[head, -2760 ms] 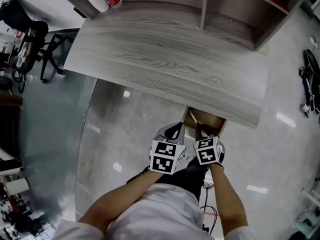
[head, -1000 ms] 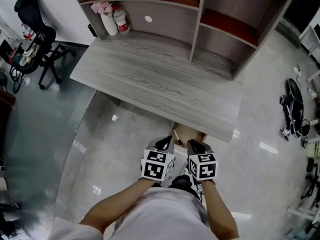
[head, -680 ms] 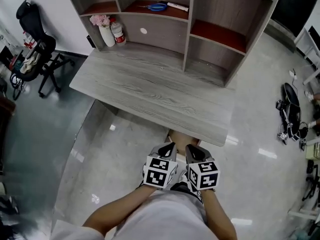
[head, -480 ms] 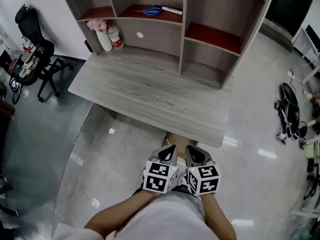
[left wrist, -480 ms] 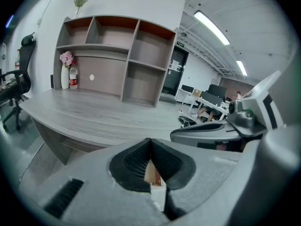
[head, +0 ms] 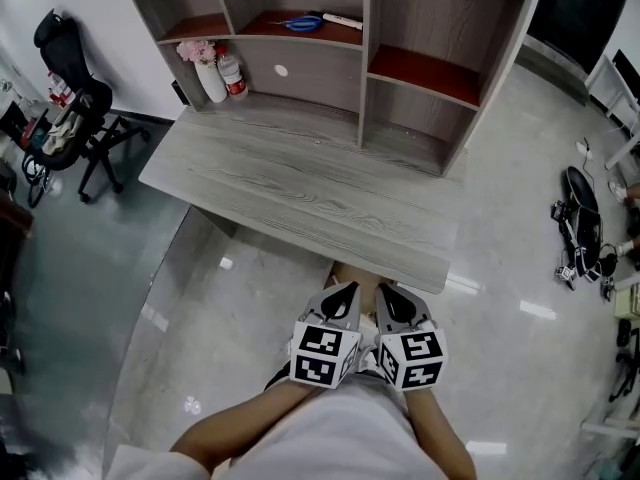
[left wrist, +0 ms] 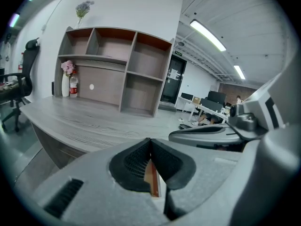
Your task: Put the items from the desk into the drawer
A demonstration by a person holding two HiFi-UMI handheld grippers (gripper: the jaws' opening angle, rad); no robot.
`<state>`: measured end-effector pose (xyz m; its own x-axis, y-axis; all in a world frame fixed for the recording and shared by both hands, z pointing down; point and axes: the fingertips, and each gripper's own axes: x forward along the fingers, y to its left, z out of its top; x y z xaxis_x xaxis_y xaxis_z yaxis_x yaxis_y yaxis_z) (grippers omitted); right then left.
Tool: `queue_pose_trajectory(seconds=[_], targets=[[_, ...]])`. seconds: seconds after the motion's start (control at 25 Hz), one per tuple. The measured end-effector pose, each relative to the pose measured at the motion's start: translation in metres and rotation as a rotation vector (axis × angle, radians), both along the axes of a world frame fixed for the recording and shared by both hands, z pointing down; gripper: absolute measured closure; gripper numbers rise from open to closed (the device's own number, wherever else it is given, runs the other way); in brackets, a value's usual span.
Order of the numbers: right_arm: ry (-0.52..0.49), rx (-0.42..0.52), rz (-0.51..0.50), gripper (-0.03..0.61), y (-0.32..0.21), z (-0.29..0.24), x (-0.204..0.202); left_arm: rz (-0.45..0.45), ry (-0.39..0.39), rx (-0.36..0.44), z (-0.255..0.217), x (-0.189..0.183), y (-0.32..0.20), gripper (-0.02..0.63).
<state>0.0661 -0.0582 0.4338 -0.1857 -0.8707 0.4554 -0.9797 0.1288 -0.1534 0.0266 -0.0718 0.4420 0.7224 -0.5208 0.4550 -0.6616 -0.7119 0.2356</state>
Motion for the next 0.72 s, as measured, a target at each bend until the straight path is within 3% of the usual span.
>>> queue_pose_trajectory(seconds=[0.72], targets=[[-0.006, -0.004, 0.001, 0.577, 0.0022, 0.0056, 0.0049, 0.028, -0.039, 0.009, 0.0074, 0.0054, 0.0041, 0.612]])
